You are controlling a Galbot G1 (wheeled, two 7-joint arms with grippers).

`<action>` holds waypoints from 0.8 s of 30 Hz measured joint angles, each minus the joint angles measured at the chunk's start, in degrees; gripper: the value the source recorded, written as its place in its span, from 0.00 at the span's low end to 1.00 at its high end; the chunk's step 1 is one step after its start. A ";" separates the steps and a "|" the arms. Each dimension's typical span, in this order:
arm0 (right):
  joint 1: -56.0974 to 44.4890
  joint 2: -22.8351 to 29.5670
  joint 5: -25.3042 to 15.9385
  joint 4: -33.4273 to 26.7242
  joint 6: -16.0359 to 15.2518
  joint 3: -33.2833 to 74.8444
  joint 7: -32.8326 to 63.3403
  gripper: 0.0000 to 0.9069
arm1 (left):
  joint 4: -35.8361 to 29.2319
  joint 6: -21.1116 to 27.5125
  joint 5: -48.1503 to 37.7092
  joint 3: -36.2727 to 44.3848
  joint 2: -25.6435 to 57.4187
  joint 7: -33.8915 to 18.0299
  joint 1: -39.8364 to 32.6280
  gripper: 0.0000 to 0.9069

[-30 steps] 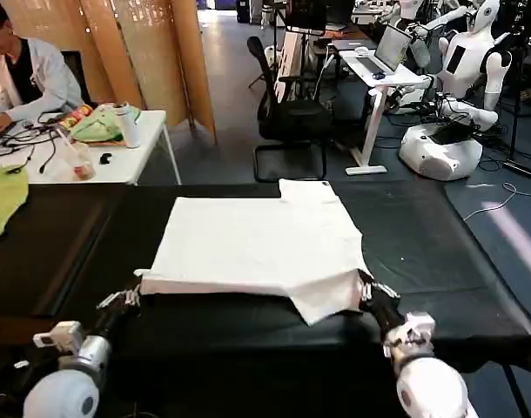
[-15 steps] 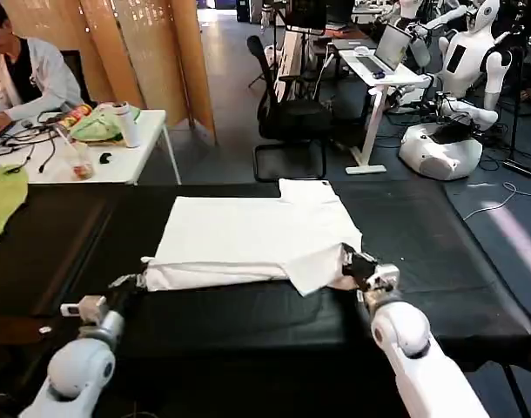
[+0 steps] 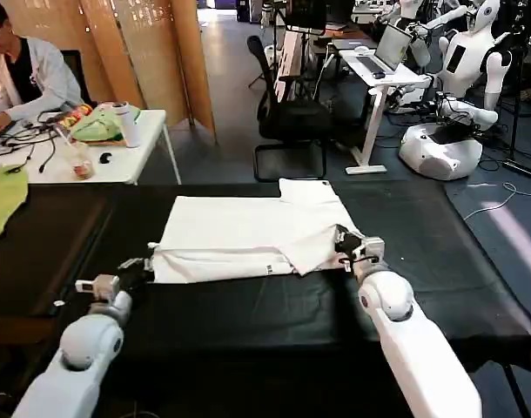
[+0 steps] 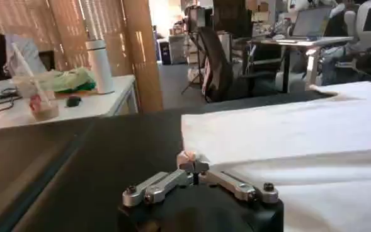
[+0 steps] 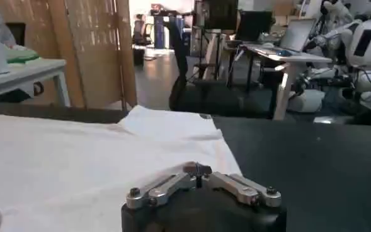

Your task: Fold and organize the clothes.

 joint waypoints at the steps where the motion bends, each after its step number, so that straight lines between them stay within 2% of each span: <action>1: -0.24 -0.09 0.72 0.39 -0.80 0.17 -0.06 0.00 | 0.04 0.01 0.00 0.30 0.00 0.00 -0.28 0.00; 2: -0.49 -0.24 1.20 0.82 -1.55 0.35 -0.20 0.01 | 0.11 0.02 0.02 0.51 0.00 0.00 -0.52 0.80; 3: -0.81 -0.44 1.61 1.35 -2.20 0.57 -0.49 0.97 | 0.17 0.05 0.03 0.72 0.00 -0.02 -0.71 0.97; 7: -2.98 -1.83 3.44 5.57 -4.89 1.81 -0.94 0.97 | 0.14 1.00 0.08 1.01 -0.17 -0.55 -0.90 0.97; 13: -9.75 -5.05 3.65 15.30 -7.38 5.01 -1.18 0.97 | -1.80 2.43 -0.57 -0.33 -0.23 -0.55 1.01 0.97; 18: -16.92 -8.05 1.03 22.01 -7.65 7.60 -3.65 0.97 | -5.02 4.08 -3.45 -2.43 -0.32 -0.84 5.10 0.97; 23: -20.04 -9.23 -1.47 23.98 -7.59 7.89 -5.11 0.97 | -9.43 5.57 -9.44 -4.51 -0.23 -1.30 10.30 0.97; 24: -20.17 -9.32 -1.79 24.02 -7.52 7.80 -5.15 0.94 | -9.81 5.73 -10.42 -4.86 -0.30 -1.36 10.84 0.97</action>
